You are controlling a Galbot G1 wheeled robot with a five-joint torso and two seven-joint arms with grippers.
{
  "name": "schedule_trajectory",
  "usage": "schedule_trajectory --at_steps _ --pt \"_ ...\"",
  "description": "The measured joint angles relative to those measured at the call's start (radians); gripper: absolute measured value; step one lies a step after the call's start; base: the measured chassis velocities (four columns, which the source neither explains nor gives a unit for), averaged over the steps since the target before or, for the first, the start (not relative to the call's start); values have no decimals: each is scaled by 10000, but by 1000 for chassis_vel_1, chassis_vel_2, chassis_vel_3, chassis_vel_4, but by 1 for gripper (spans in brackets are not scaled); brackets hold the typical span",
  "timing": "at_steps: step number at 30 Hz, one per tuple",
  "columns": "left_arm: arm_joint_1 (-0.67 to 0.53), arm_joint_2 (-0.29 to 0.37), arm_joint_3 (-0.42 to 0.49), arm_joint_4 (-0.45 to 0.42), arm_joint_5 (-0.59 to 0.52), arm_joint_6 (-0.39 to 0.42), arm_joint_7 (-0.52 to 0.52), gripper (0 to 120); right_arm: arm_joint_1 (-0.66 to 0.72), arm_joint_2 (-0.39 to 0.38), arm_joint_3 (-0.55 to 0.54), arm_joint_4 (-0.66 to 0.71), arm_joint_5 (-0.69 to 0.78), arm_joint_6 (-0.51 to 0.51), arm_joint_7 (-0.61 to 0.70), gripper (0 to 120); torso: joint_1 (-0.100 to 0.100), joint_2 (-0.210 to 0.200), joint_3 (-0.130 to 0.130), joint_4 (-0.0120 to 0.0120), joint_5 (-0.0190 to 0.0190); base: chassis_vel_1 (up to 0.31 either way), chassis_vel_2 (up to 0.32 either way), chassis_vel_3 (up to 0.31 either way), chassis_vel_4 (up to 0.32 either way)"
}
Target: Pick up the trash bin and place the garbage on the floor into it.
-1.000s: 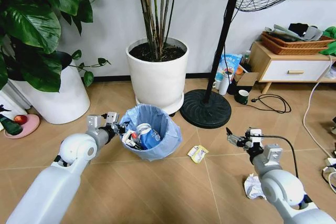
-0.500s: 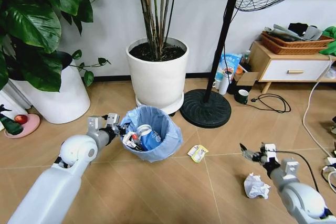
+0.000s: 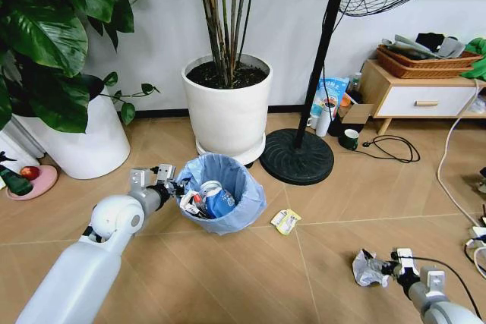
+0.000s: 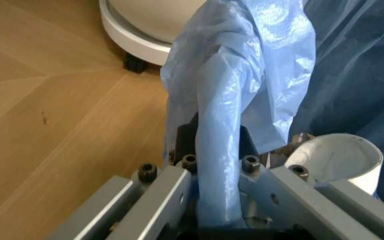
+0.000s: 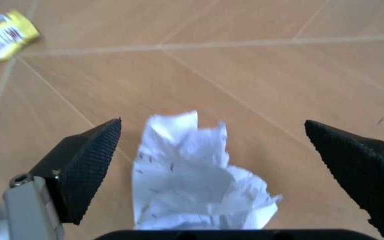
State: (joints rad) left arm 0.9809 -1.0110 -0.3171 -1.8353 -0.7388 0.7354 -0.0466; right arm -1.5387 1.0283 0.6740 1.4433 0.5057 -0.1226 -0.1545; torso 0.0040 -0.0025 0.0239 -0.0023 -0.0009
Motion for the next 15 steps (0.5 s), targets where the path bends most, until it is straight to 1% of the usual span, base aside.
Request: schedule_trajectory --at_steps 1,6,8,15 --pt "0 0 0 0 0 0 0 0 0 0 0 0 0 0 0 100 0 0 0 0 0 0 0 0 0" --pt "-17 5 9 2 6 0 2 0 744 143 -477 -1214 -237 256 -15 100 0 0 0 3 1 0 0 0 0" --pt "-25 8 9 3 5 0 2 0 785 154 -505 -1297 -250 284 -14 100 1 0 0 2 0 0 0 0 0" --pt "-91 -13 49 59 -3 0 2 0 1336 447 -826 -2261 -471 450 -10 100 1 0 1 1 1 0 0 0 0"
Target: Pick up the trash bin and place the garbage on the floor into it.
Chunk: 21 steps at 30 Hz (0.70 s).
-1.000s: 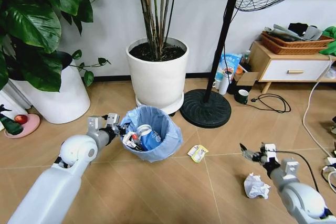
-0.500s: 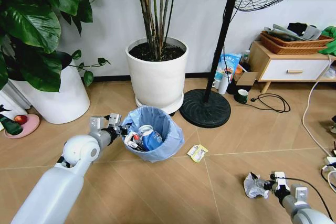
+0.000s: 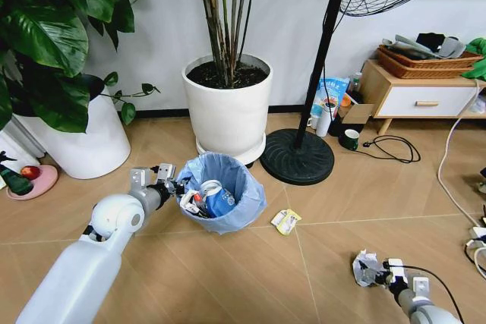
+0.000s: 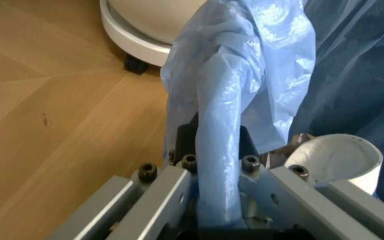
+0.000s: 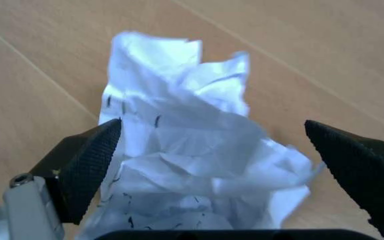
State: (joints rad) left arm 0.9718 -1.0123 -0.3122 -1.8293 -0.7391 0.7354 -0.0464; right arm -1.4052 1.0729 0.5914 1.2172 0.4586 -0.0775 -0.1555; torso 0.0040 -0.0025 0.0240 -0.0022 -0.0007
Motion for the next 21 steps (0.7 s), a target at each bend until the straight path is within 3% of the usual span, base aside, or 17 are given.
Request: schedule_trajectory --at_steps 6,16,18,21 --pt "-6 -30 16 16 6 0 0 0 251 87 -87 -467 -88 61 1 98 0 0 0 1 -3 0 0 0 0" --pt "-29 -10 9 30 6 0 0 0 382 309 -131 -791 -202 284 48 63 0 0 -1 1 -2 0 0 0 0" --pt "-27 -25 17 29 6 0 0 0 328 381 -146 -680 -221 296 122 52 0 0 0 0 -1 0 0 0 0" --pt "-21 -25 17 28 8 0 0 0 298 408 -150 -617 -223 302 176 45 0 0 0 0 0 0 0 0 0"
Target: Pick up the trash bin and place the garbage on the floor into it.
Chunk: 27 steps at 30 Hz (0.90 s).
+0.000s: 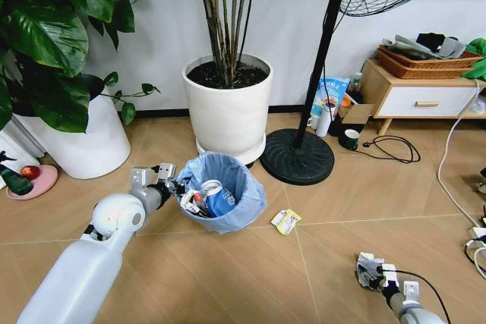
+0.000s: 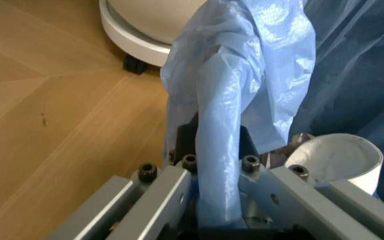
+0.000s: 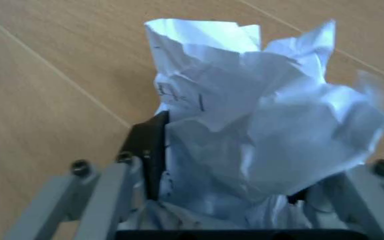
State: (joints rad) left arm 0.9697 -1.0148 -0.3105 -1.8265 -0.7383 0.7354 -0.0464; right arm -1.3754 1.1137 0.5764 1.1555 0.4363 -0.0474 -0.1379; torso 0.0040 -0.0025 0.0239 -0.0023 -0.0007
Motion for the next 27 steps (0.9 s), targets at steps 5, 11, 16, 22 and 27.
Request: schedule_trajectory --at_steps 5,11,16,22,27 --pt "25 27 0 -18 1 0 0 0 -23 19 0 93 0 -1 104 26 0 0 0 1 -2 0 0 0 0" --pt "39 40 6 -61 -1 0 0 0 34 27 23 -38 5 -8 159 1 0 0 -1 0 -2 0 0 0 0" --pt "92 41 8 -92 -1 0 0 0 -18 39 91 486 78 -85 398 0 0 0 0 -2 2 0 0 0 0" --pt "178 56 9 -184 6 0 -9 0 -56 -12 198 1622 294 -367 540 0 0 -1 0 0 -2 0 0 0 0" --pt "221 176 19 -220 -14 0 -40 0 248 -255 156 2808 414 -473 662 0 0 -1 0 0 -2 0 0 0 0"
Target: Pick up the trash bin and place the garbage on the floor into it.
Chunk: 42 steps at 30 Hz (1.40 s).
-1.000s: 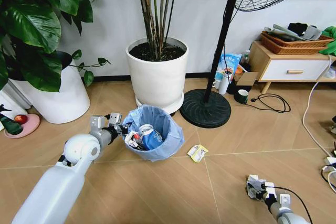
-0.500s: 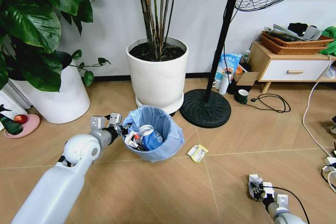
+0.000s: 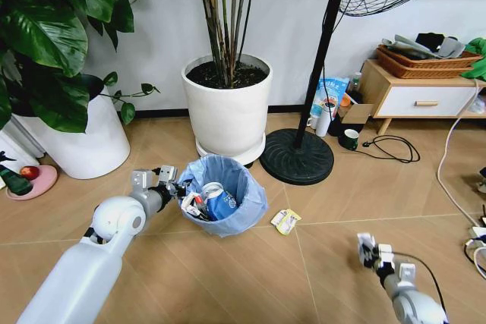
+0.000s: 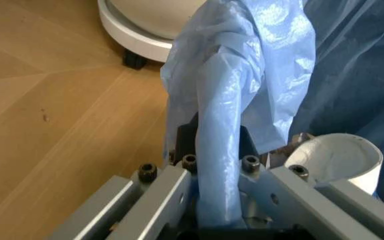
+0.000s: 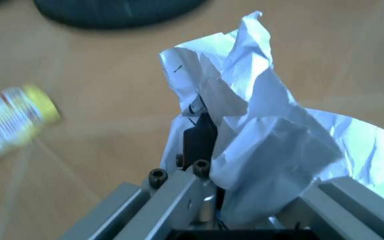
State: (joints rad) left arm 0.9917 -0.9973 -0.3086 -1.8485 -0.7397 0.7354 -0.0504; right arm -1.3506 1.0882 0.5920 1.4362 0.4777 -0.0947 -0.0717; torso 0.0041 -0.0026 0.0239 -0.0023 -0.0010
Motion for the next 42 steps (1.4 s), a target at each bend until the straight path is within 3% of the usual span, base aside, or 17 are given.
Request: schedule_trajectory --at_steps 9,20,33,42 --pt "-176 118 168 121 -115 0 -34 0 1226 -912 -971 2015 698 -456 427 0 0 0 1 0 0 0 0 0 0" --pt "-576 221 362 617 -187 0 81 0 3611 -1686 -3346 4278 2480 -1175 898 0 0 0 0 2 1 0 0 0 0" --pt "-1837 41 1137 1813 -242 0 326 0 6686 -1254 -5985 4711 4345 -1722 701 0 1 0 1 2 -3 0 0 0 0" --pt "-2460 -78 1449 2266 -313 0 424 0 7716 -851 -7853 4549 4871 -1826 721 0 0 1 1 1 2 0 0 0 0"
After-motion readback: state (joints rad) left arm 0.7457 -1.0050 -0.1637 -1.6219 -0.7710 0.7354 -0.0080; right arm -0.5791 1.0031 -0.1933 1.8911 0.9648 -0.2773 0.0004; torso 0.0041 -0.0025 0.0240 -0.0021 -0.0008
